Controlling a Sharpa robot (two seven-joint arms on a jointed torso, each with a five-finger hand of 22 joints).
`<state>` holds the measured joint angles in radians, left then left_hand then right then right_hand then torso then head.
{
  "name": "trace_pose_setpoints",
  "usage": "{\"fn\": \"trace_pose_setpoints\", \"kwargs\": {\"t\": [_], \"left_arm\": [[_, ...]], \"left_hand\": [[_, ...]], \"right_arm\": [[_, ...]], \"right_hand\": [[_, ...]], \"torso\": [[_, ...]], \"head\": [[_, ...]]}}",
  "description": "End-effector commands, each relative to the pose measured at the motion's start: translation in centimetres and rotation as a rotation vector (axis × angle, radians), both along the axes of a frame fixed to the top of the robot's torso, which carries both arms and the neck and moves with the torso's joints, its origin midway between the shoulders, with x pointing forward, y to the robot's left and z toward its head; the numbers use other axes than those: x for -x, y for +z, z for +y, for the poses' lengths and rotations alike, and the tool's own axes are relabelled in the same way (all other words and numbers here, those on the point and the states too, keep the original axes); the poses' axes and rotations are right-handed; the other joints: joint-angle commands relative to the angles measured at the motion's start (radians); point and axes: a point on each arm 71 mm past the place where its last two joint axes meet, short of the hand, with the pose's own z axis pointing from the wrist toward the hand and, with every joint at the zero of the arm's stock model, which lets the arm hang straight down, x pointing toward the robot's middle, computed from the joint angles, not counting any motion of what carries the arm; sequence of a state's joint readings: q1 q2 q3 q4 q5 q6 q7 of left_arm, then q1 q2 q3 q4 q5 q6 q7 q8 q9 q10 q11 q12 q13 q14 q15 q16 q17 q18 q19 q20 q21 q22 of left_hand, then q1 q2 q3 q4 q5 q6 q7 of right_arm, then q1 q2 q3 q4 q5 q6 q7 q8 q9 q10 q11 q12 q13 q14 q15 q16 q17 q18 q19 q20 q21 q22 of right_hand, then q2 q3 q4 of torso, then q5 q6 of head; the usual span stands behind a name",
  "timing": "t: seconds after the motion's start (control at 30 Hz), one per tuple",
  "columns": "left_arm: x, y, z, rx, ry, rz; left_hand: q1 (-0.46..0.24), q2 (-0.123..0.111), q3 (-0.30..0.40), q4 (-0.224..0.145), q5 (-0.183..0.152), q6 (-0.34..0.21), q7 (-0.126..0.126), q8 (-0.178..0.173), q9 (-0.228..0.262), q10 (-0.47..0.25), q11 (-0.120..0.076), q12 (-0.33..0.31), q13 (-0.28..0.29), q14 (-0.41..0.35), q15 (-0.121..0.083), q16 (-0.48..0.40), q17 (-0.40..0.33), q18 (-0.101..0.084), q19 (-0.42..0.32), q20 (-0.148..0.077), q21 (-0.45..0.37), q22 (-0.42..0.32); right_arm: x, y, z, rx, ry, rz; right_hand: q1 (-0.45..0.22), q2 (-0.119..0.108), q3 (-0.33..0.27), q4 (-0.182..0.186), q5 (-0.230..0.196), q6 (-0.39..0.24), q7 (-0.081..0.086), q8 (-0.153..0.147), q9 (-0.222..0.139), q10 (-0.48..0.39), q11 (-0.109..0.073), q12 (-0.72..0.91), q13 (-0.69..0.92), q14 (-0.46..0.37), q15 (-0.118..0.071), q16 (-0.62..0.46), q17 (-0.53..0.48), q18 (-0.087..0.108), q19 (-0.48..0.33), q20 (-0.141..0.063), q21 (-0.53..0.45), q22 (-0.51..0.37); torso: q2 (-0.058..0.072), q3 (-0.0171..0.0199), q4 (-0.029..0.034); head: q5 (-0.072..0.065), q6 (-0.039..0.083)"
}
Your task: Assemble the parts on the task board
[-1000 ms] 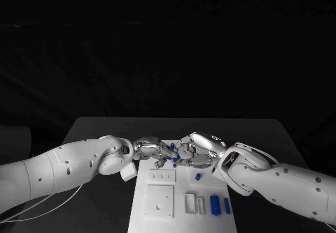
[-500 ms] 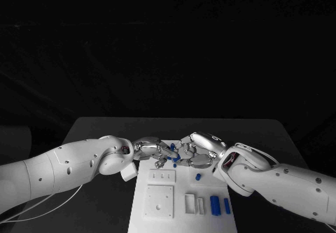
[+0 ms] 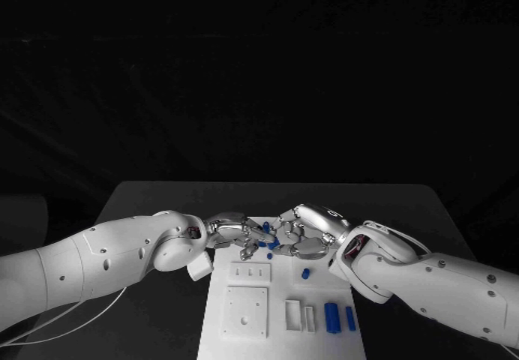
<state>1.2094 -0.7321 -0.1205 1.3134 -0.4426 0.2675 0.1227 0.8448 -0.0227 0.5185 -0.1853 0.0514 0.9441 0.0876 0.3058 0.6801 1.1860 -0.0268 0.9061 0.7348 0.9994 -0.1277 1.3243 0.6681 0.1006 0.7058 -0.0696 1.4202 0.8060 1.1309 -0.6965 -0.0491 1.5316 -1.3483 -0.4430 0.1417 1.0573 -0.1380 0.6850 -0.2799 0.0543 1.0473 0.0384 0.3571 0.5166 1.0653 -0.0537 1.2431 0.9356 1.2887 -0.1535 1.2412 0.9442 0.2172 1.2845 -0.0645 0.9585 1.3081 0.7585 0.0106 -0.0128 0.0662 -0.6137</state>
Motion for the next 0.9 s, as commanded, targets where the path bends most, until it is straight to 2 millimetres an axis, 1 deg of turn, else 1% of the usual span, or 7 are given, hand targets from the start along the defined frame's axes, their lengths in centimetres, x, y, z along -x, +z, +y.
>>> {"fn": "trace_pose_setpoints", "kwargs": {"t": [0.03, 0.1, 0.17, 0.3, 0.53, 0.63, 0.9], "left_arm": [[-0.2, 0.0, 0.1, -0.006, 0.036, 0.013], [-0.1, 0.0, 0.1, -0.010, 0.036, 0.016], [-0.1, -0.1, 0.2, -0.015, 0.040, 0.017], [-0.1, -0.1, 0.2, -0.011, 0.042, 0.017], [-0.1, -0.1, 0.3, -0.010, 0.064, 0.020], [-0.2, -0.1, 0.5, -0.021, 0.104, 0.016], [0.0, -0.2, 0.8, 0.017, 0.269, 0.027]], "left_hand": [[-0.033, -0.024, -0.005, 0.014, -0.003, -0.011, 0.005, -0.006, -0.005, -0.003, 0.007, -0.001, 0.003, -0.006, 0.006, -0.003, 0.001, -0.012, -0.012, -0.149, -0.006, -0.002], [-0.043, -0.036, -0.008, 0.019, -0.003, -0.014, 0.006, -0.008, -0.006, -0.007, 0.008, 0.000, 0.004, -0.009, 0.008, -0.003, 0.001, -0.011, -0.014, -0.148, -0.006, -0.002], [-0.055, -0.044, -0.015, 0.023, -0.003, -0.017, 0.008, -0.010, -0.006, -0.012, 0.010, 0.001, 0.005, -0.013, 0.010, -0.003, 0.002, -0.011, -0.018, -0.146, -0.007, -0.003], [-0.077, -0.021, -0.071, -0.012, -0.001, -0.020, 0.009, -0.012, -0.007, -0.023, 0.011, 0.008, 0.012, -0.023, 0.012, 0.002, 0.005, -0.005, -0.030, -0.142, -0.005, -0.002], [-0.080, -0.017, -0.080, -0.020, -0.002, -0.019, 0.009, -0.012, -0.007, -0.026, 0.011, 0.009, 0.013, -0.025, 0.012, 0.003, 0.005, -0.003, -0.031, -0.141, -0.005, -0.002], [-0.083, -0.017, -0.083, -0.021, -0.002, -0.018, 0.009, -0.012, -0.007, -0.027, 0.011, 0.009, 0.014, -0.026, 0.012, 0.003, 0.005, -0.003, -0.032, -0.141, -0.005, -0.003], [-0.095, -0.036, -0.097, -0.024, -0.003, -0.028, 0.011, -0.018, -0.010, -0.029, 0.013, 0.011, 0.015, -0.028, 0.013, 0.004, 0.005, -0.001, -0.033, -0.140, -0.005, -0.004]], "right_arm": [[0.0, -0.1, 0.0, 0.008, -0.016, 0.008], [0.0, -0.1, -0.1, 0.007, -0.026, 0.008], [-0.1, -0.1, -0.1, 0.011, -0.035, 0.011], [-0.1, -0.1, -0.2, 0.015, -0.049, 0.008], [-0.3, 0.0, -0.6, 0.013, -0.104, -0.014], [-0.4, 0.0, -0.7, 0.004, -0.125, -0.022], [-0.9, -0.3, -1.4, 0.008, -0.202, 0.035]], "right_hand": [[0.005, 0.010, 0.008, -0.001, -0.003, 0.075, 0.013, 0.005, 0.026, 0.005, -0.003, -0.003, 0.001, 0.004, -0.006, 0.003, 0.002, 0.045, 0.007, 0.000, 0.006, 0.016], [0.005, 0.010, 0.009, -0.001, -0.003, 0.075, 0.013, 0.005, 0.027, 0.005, -0.003, -0.003, 0.001, 0.004, -0.006, 0.003, 0.002, 0.045, 0.007, 0.000, 0.006, 0.016], [0.006, 0.009, 0.011, 0.000, -0.003, 0.075, 0.014, 0.006, 0.028, 0.006, -0.003, -0.003, 0.001, 0.005, -0.006, 0.003, 0.002, 0.045, 0.008, 0.000, 0.006, 0.016], [0.007, 0.007, 0.017, 0.000, -0.003, 0.076, 0.015, 0.007, 0.030, 0.007, -0.002, -0.004, 0.001, 0.005, -0.006, 0.003, 0.002, 0.045, 0.008, -0.001, 0.005, 0.015], [0.007, 0.004, 0.023, 0.000, -0.003, 0.076, 0.015, 0.009, 0.033, 0.009, -0.002, -0.005, 0.001, 0.006, -0.006, 0.003, 0.002, 0.045, 0.010, -0.002, 0.005, 0.014], [0.007, 0.002, 0.026, 0.001, -0.003, 0.077, 0.015, 0.009, 0.033, 0.010, -0.002, -0.005, 0.001, 0.007, -0.006, 0.003, 0.002, 0.045, 0.011, -0.002, 0.005, 0.014], [0.007, -0.004, 0.034, 0.003, -0.004, 0.078, 0.015, 0.011, 0.036, 0.012, -0.001, -0.005, 0.001, 0.008, -0.006, 0.003, 0.002, 0.045, 0.013, -0.003, 0.004, 0.013]], "torso": [[0.000, 0.0000, 0.0003], [0.000, 0.0001, 0.0004], [0.000, 0.0004, 0.0005], [0.000, 0.0004, -0.0001], [0.000, 0.0004, -0.0001], [0.000, 0.0006, 0.0000], [0.000, 0.0000, 0.0005]], "head": [[0.004, 0.001], [0.007, 0.002], [0.002, 0.001], [0.001, 0.000], [-0.001, 0.002], [-0.002, 0.003], [-0.007, 0.009]]}}
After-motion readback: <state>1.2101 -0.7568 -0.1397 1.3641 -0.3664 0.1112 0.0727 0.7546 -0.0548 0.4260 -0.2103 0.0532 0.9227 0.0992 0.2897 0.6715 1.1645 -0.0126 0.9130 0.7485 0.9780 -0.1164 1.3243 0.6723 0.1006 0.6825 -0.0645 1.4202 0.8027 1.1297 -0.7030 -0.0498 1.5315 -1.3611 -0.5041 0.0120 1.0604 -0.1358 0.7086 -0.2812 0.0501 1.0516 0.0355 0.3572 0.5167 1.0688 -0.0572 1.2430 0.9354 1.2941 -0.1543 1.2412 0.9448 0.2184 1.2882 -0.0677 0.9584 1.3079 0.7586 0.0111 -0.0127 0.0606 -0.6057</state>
